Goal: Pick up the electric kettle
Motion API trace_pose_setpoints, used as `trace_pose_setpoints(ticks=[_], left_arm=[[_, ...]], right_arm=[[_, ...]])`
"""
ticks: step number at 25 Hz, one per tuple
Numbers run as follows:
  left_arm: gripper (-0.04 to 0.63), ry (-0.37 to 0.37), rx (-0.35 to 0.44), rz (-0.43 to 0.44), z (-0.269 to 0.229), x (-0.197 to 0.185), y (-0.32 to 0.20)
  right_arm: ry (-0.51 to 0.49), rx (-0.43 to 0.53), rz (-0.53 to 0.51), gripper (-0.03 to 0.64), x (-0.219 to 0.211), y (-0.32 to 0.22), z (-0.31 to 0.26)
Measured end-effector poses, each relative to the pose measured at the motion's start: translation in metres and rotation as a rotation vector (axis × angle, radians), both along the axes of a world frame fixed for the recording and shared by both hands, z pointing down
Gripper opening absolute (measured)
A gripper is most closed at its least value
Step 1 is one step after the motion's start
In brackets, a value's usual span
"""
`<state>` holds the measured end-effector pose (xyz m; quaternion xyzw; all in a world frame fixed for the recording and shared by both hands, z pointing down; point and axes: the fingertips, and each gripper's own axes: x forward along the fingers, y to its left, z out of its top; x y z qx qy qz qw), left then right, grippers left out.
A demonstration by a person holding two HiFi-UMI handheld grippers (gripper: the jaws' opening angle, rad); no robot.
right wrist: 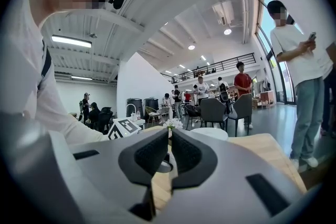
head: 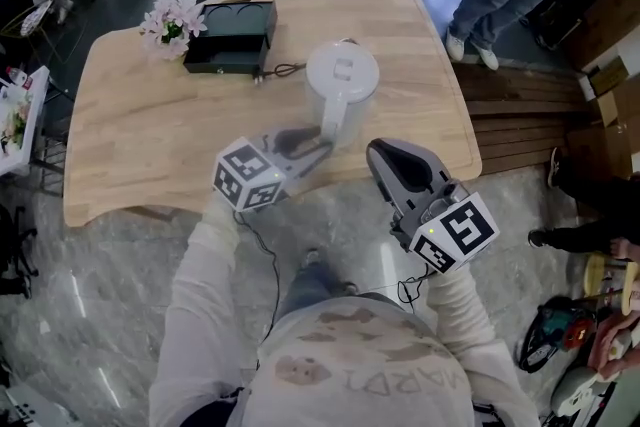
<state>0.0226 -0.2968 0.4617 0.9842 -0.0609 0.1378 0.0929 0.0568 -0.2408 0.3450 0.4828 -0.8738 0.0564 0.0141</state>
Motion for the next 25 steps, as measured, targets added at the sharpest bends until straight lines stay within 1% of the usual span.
trace_pose_setpoints(ticks=[8, 12, 15, 20, 25], left_arm=[[0.117, 0.035, -0.054, 0.161, 0.0, 0.012, 0.002], [0.117, 0.045, -0.057, 0.24, 0.0, 0.025, 0.007], [0.118, 0.055, -0.049, 0.279, 0.001, 0.036, 0.011], [0.121, 0.086, -0.045, 0.298, 0.001, 0.053, 0.017], [0.124, 0.119, -0.047, 0.26, 0.002, 0.067, 0.018]], right_arm=[[0.004, -0.021, 0.026, 0.026, 0.008, -0.013, 0.006], [0.005, -0.031, 0.042, 0.026, 0.014, -0.02, 0.009], [0.005, -0.035, 0.057, 0.026, 0.019, -0.024, 0.011], [0.005, -0.04, 0.077, 0.026, 0.027, -0.029, 0.013], [0.003, -0.047, 0.096, 0.026, 0.033, -0.032, 0.017]])
